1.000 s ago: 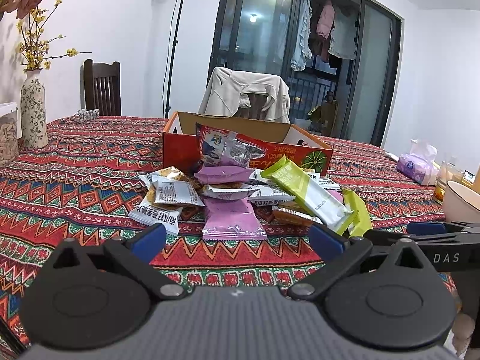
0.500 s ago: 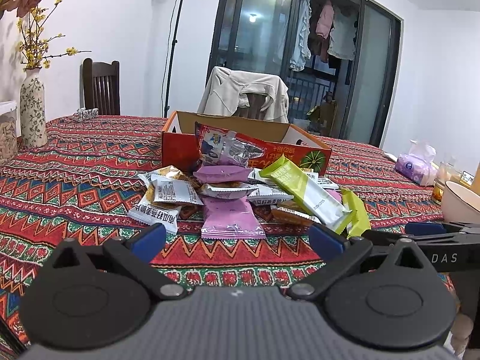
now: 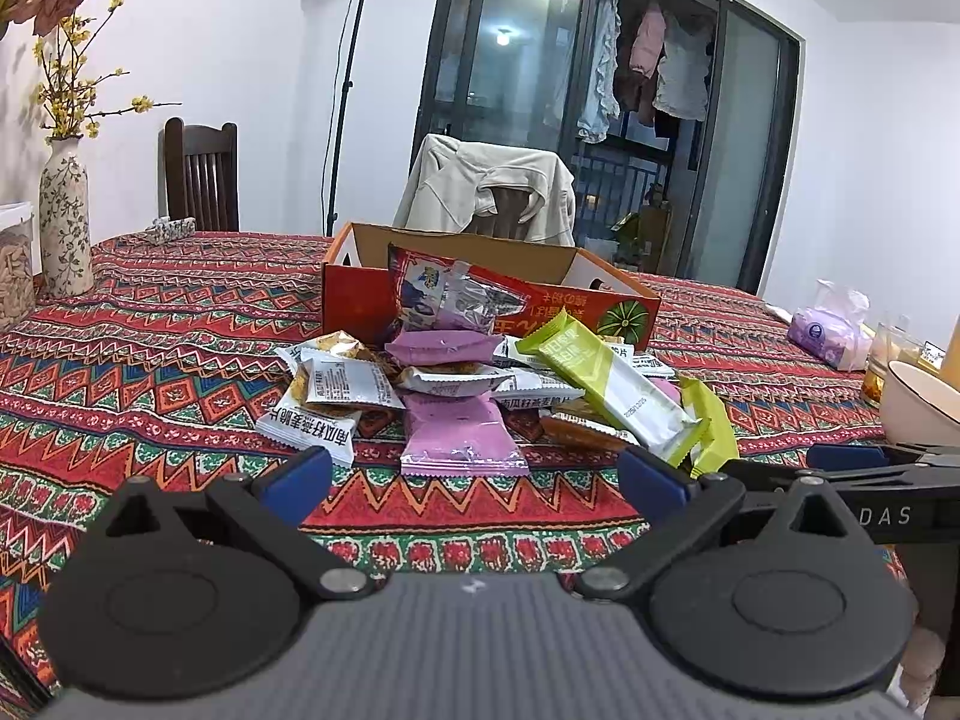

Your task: Organize snacks

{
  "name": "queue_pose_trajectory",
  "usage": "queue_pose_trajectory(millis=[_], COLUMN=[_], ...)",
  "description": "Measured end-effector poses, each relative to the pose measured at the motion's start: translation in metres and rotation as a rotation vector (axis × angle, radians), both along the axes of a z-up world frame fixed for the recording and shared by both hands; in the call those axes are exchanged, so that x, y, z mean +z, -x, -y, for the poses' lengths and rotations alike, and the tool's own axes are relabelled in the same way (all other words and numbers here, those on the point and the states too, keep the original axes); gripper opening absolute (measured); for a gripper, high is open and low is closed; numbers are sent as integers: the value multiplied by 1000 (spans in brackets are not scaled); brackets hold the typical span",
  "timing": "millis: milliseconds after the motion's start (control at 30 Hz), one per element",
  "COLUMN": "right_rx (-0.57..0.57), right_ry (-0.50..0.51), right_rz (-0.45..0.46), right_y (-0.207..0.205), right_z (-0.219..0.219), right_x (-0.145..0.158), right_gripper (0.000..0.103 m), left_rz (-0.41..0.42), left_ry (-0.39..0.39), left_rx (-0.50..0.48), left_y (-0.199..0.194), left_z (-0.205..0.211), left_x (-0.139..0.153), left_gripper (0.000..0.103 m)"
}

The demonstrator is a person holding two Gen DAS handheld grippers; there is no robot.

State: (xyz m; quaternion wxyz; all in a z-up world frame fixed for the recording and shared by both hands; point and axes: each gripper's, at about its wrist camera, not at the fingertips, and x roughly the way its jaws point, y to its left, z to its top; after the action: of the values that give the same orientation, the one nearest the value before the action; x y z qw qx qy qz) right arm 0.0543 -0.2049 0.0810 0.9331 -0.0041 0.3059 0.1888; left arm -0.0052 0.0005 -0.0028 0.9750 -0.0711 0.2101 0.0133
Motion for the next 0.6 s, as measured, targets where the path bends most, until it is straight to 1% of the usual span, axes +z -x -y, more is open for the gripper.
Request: queue_pose_trajectory(millis=[600], right_rx=[1], right_ry=[0], right_rz=[-3], right_y=[-1], right_z=[0], right_x=[0], right_gripper=[103], left_rz=[-1], left_ry=[2], left_rx=[2], left_y=[1], left_z=[0], left_x=[-1], left_gripper=[103])
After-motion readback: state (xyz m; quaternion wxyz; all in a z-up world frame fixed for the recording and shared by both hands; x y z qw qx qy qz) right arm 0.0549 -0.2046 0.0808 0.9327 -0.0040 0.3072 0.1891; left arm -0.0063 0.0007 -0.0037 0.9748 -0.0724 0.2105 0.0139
